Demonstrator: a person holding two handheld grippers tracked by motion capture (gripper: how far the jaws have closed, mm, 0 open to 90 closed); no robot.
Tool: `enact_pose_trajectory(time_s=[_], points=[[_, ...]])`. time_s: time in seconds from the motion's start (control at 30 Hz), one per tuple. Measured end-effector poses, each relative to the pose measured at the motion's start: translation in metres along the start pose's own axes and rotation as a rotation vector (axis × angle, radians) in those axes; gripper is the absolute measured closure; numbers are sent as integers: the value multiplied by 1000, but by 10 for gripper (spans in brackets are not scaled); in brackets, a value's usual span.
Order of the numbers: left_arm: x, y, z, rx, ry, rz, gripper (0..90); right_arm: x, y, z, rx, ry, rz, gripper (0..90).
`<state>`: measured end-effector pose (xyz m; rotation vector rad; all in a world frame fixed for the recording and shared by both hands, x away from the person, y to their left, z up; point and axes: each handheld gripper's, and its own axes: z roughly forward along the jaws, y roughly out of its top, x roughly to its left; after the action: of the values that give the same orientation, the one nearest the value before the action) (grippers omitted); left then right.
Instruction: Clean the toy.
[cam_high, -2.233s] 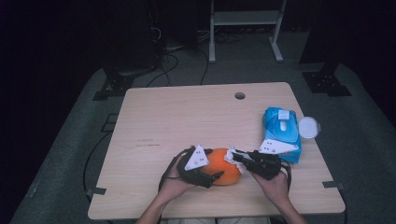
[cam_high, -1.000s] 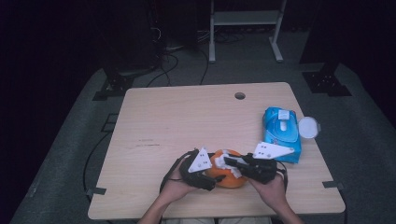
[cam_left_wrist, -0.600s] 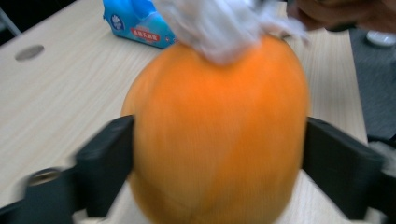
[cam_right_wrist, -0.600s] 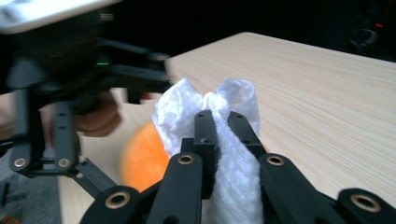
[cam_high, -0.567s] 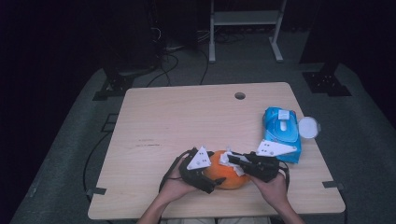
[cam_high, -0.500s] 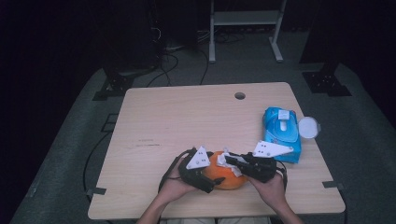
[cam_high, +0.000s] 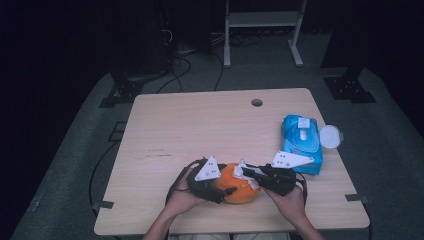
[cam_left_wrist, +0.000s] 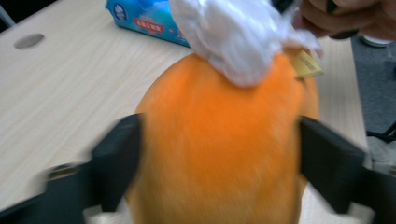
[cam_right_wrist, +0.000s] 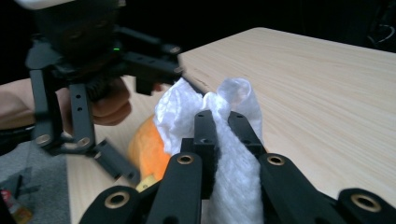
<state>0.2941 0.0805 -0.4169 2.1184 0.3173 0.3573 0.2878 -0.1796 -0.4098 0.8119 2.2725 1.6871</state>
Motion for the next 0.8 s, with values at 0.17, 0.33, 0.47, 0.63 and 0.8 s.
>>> enact_pose_trajectory(time_s=[0.17,0.33,0.47,0.63,0.8], points=[[4,0,-2,-11,135,-12,390,-13,-4,-7,-21,-31,61,827],[13,-7,-5,-7,34,-94,279,-18,-10,-1,-10,-9,86,827],[16,-10,-6,7,16,-97,311,-23,-15,-2,-5,-23,128,828],[20,-10,-10,-6,-23,-149,168,-7,-9,2,-1,2,59,828],[20,-10,-11,-23,-40,-157,286,-15,-14,1,0,2,77,827]])
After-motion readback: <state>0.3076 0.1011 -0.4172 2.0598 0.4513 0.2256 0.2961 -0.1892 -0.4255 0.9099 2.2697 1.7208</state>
